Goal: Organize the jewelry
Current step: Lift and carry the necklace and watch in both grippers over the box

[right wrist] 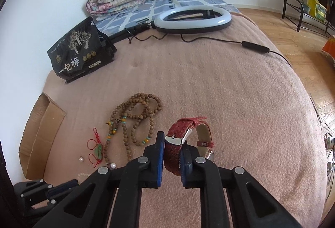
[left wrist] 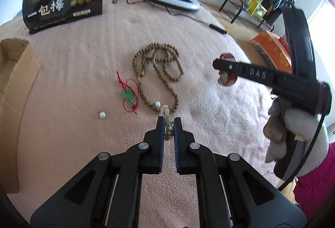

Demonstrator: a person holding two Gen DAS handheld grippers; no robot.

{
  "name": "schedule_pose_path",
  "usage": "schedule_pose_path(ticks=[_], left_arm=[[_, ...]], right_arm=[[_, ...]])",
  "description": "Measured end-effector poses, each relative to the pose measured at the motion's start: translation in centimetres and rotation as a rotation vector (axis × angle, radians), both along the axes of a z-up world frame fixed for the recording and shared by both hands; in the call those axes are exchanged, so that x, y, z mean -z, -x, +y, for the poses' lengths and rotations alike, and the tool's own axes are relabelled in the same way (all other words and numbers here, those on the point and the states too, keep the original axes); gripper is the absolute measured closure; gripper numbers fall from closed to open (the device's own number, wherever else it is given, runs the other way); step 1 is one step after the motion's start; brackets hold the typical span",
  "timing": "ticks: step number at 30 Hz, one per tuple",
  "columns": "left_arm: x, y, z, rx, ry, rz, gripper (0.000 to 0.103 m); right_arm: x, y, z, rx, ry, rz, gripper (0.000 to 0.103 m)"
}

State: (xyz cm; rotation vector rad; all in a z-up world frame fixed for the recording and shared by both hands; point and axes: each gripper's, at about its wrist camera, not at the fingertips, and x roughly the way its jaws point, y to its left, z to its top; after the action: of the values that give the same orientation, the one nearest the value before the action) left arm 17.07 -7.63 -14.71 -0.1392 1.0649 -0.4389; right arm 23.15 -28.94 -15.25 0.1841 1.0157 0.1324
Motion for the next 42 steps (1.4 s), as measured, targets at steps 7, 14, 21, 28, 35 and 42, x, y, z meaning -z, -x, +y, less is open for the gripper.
schedule_pose_path(ticks=[7, 14, 21, 28, 35, 42], left_arm=[[-3.4, 0.8, 1.4, -0.025, 0.065, -0.076, 0.097], [-6.6, 1.5, 3.4, -0.055, 0.121, -0.14, 0.097], [-8.7, 2.2, 5.4, -0.071, 0.128, -0.189, 0.097], [-11.2, 2.7, 9.2, -0.127, 0.143, -0.247, 0.097], [-14.5, 3.1, 13.1, -0.191, 0.156, -0.335, 0.097], [-16.9, 3.3, 17.4, -0.271, 0.159, -0.402, 0.097]], right_arm=[[-2.1, 1.5, 0.7, -0.013, 0.004, -0.052, 0.092], [-4.0, 2.8, 1.9, -0.031, -0.002, -0.099, 0.092], [-5.2, 3.8, 3.0, -0.048, -0.018, -0.122, 0.092], [-6.6, 4.2, 4.9, -0.079, -0.028, -0.142, 0.092], [-7.9, 4.3, 7.6, -0.12, -0.041, -0.178, 0.092], [-7.8, 3.8, 11.2, -0.184, -0.076, -0.175, 0.092]])
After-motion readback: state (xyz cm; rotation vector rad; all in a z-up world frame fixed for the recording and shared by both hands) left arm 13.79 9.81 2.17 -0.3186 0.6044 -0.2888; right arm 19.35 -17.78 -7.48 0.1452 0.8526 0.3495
